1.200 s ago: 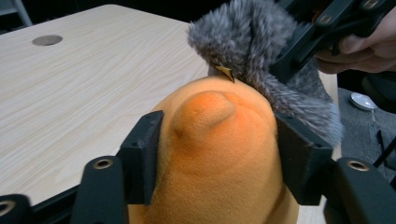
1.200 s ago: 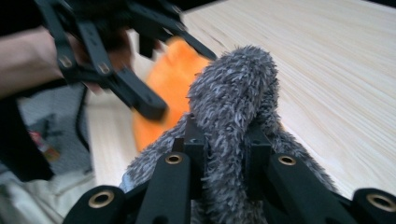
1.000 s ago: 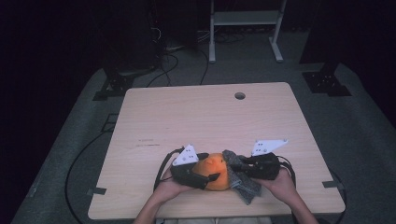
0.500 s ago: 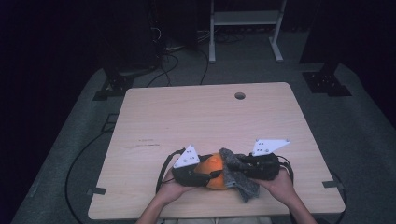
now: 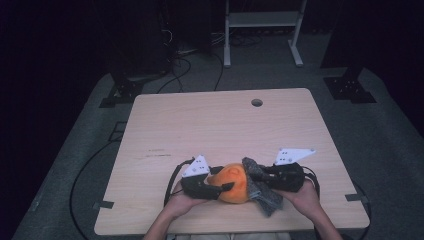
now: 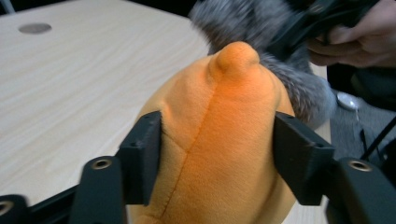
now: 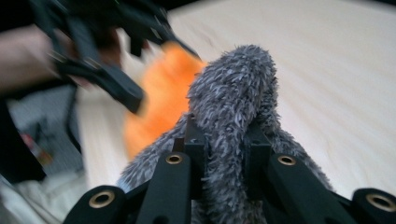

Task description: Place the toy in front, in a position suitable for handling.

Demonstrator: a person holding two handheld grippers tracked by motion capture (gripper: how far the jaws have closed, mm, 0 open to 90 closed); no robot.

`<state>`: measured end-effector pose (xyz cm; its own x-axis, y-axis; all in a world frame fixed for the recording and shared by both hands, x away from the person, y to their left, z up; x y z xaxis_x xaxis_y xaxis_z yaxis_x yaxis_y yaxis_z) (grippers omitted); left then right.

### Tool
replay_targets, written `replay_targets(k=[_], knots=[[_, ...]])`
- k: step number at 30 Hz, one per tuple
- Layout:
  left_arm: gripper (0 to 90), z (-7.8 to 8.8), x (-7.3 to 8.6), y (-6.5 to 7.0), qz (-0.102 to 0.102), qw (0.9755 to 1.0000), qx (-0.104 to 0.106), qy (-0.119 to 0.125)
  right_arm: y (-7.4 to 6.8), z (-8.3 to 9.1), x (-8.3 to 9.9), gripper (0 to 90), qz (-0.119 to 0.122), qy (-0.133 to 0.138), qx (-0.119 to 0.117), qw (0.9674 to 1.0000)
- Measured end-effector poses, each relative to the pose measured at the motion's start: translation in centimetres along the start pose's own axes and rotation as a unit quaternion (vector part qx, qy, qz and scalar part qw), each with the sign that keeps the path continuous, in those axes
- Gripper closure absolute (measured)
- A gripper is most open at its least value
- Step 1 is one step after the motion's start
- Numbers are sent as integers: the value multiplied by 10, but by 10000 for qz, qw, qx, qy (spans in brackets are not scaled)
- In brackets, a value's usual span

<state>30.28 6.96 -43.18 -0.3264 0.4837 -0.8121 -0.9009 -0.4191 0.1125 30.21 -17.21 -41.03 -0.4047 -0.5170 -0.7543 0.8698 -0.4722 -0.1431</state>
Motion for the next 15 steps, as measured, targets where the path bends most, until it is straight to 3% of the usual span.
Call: replay_targets(k=[2, 3, 4, 6, 7, 8, 9, 10, 12, 15], knots=[[397, 1, -2, 1, 17, 10000, 14, 48, -3, 3, -3, 760, 20, 130, -74, 9999], [403, 3, -5, 2, 10, 10000, 8, 85, -11, 9, -10, 760, 167, 368, -267, 9988], [406, 4, -7, 3, -46, 9999, -12, 88, -13, 9, -12, 760, 203, 396, -325, 9985], [407, 4, -9, 8, -147, 9998, 25, 105, -14, 7, -12, 760, 227, 357, -330, 9986], [395, 1, -8, 9, -199, 9998, -19, 23, -10, -1, -7, 760, 183, 133, -297, 9993], [371, 1, -8, 9, -199, 9998, -19, 23, -7, -3, -5, 761, 139, 103, -337, 9993], [371, 0, -7, 8, -138, 9999, 59, 17, -7, -3, -5, 761, 139, 103, -337, 9993], [282, 0, -7, 5, -34, 9998, 170, -31, -1, -5, 1, 761, 41, 0, -335, 9994], [198, -1, -5, 0, 98, 9996, 169, -183, 2, -4, 3, 761, 3, -42, -300, 9995], [166, -8, 1, -2, 284, 9990, 244, -229, 4, -4, 5, 760, -44, -67, -300, 9995]])
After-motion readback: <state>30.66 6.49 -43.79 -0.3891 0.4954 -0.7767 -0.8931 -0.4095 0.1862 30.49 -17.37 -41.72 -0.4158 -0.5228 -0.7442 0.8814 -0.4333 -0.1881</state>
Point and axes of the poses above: each handheld gripper's, and its own axes: z roughly backward along the jaws, x roughly out of its underside, y roughly to its right, the point moved 3 cm from there along -z, roughly forward along the jaws, and after that the axes turned 11 degrees about -y, right-handed, at the moved point
